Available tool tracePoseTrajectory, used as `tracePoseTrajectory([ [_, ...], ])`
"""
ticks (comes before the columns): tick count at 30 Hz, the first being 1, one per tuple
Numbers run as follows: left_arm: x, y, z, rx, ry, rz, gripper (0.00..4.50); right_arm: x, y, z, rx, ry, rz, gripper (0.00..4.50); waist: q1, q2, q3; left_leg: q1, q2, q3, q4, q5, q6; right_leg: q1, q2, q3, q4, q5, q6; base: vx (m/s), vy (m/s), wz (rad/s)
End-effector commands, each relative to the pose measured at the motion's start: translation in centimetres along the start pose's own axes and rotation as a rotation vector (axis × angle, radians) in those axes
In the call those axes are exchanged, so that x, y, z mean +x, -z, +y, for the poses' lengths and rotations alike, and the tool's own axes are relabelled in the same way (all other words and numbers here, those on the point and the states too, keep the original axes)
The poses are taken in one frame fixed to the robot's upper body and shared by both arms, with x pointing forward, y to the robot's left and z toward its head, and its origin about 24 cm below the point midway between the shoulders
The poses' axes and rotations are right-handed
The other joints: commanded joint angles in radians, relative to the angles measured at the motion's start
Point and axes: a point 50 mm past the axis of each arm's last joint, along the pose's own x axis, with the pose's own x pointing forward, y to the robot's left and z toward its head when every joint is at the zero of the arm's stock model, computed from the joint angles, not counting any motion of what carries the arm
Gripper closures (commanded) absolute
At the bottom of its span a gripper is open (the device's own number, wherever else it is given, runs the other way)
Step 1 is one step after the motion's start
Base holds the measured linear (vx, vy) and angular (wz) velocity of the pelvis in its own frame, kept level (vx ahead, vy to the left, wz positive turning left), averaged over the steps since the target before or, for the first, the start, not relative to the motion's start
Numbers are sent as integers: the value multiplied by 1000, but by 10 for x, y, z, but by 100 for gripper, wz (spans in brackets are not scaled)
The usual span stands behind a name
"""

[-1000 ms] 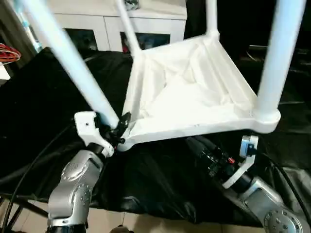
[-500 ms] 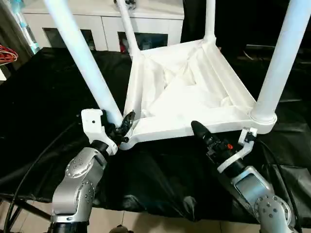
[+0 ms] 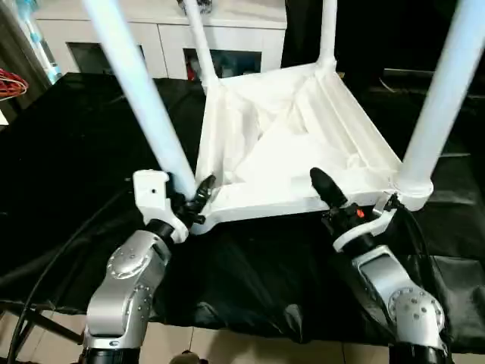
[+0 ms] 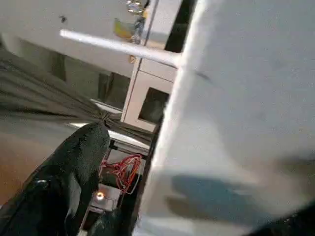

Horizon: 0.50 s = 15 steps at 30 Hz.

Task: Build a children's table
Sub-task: Flip table

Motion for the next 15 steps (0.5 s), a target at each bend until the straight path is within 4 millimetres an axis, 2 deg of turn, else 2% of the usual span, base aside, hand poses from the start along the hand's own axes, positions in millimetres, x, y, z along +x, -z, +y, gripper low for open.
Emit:
tracePoseTrajectory([
  [1, 3, -22, -22, 12, 119, -133, 242, 11, 3, 11, 23, -35, 37, 0, 2, -20, -71, 5, 23, -2, -63, 28, 50, 60, -47, 34, -52, 79, -171, 0, 0, 0],
  [2, 2, -22, -22, 18, 120, -135, 242, 12, 3, 10, 35, -27, 41, 0, -2, -23, -70, 5, 23, -1, -63, 26, 47, 59, -45, 33, -53, 75, -168, 0, 0, 0],
  [4, 2, -23, -23, 22, 121, -139, 242, 13, 4, 10, 50, -19, 43, 0, -4, -23, -68, 7, 24, -1, -64, 18, 41, 58, -46, 34, -52, 70, -168, 0, 0, 0],
  [5, 1, -23, -25, 33, 133, -146, 242, 16, 5, 9, 72, -4, 48, 28, -6, -33, -68, 7, 24, 0, -64, 14, 41, 59, -46, 34, -54, 68, -166, 0, 0, 0],
  [7, 1, -23, -26, 37, 139, -149, 242, 17, 5, 9, 79, 2, 48, 36, -6, -28, -68, 5, 23, -1, -64, 20, 38, 60, -47, 34, -51, 66, -164, 0, 0, 0],
  [8, 0, -23, -27, 39, 143, -150, 242, 18, 4, 7, 78, 19, 43, 49, -7, -32, -69, 5, 23, 0, -63, 29, 40, 59, -47, 34, -50, 82, -166, 0, 0, 0],
  [12, -2, -23, -29, 37, 152, -158, 242, 19, 3, 1, 81, 71, 30, 77, -8, -36, -66, 7, 24, 3, -63, 23, 44, 57, -45, 35, -51, 73, -167, 0, 0, 0],
  [15, -4, -23, -30, 51, 163, -167, 242, 20, 1, 1, 75, 84, 22, 94, -6, -34, -66, 8, 25, 2, -64, 19, 42, 56, -46, 35, -51, 61, -163, 0, 0, 0],
])
